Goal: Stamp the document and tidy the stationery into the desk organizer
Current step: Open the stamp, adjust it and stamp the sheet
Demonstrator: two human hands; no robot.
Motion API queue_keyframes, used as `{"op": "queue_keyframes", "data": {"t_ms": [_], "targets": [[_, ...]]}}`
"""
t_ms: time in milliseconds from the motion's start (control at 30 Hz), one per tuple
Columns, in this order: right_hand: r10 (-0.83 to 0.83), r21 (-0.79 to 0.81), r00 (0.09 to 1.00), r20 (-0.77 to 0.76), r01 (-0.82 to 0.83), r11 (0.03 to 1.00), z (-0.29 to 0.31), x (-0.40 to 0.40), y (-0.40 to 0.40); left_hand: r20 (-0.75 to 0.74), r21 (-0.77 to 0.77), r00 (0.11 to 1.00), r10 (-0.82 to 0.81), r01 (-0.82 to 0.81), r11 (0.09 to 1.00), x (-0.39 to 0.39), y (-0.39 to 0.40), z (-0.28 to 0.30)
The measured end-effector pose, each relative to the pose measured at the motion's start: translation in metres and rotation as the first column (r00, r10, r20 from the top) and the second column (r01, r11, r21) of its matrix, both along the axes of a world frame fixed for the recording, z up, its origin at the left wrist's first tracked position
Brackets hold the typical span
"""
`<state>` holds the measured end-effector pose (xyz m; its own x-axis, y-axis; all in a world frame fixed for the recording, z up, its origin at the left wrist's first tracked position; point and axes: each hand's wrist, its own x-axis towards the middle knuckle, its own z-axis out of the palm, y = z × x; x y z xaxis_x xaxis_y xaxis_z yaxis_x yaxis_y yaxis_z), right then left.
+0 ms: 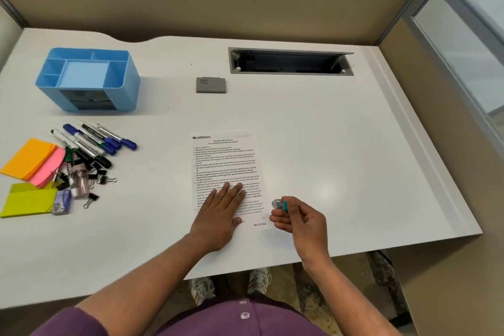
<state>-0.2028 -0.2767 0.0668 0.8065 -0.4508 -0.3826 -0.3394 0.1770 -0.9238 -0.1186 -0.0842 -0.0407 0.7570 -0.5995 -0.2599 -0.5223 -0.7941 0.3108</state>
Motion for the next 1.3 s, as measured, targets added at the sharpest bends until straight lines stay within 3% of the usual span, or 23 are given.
{"op": "queue_keyframes", "data": {"t_ms": [400, 533, 633, 700, 800, 867, 1167, 1300], "targets": [[0.086, 0.044, 0.996, -0.007, -0.085, 0.995, -0.003, -0.002, -0.002, -0.018, -0.040, 1.000, 0.003, -0.004, 0.999, 0.003, -0.003, 0.009], [0.141, 0.072, 0.990, 0.009, -0.142, 0.987, -0.002, 0.003, -0.005, -0.022, -0.186, 0.994, 0.106, -0.108, 0.977, 0.000, -0.016, 0.017], [0.182, 0.072, 0.983, 0.016, -0.183, 0.981, 0.000, 0.011, -0.009, -0.163, -0.410, 0.936, 0.311, -0.351, 0.842, -0.003, -0.035, 0.033], [0.204, 0.076, 0.979, 0.007, -0.204, 0.976, 0.001, 0.018, -0.010, -0.420, -0.448, 0.802, 0.424, -0.590, 0.672, -0.002, -0.050, 0.051], [0.216, 0.093, 0.976, -0.020, -0.213, 0.973, 0.000, 0.030, -0.013, -0.773, -0.392, 0.519, 0.366, -0.843, 0.368, 0.004, -0.068, 0.077], [0.239, 0.084, 0.970, -0.050, -0.234, 0.969, -0.004, 0.038, -0.016, -0.847, -0.380, 0.445, 0.292, -0.890, 0.253, 0.007, -0.073, 0.089], [0.345, 0.072, 0.938, -0.048, -0.341, 0.937, -0.007, 0.074, -0.030, -0.891, -0.363, 0.365, 0.268, -0.930, 0.061, 0.032, -0.080, 0.097], [0.306, 0.015, 0.950, -0.056, -0.305, 0.952, -0.003, 0.098, -0.029, -0.883, -0.368, 0.365, 0.296, -0.929, 0.046, 0.052, -0.073, 0.094]]}}
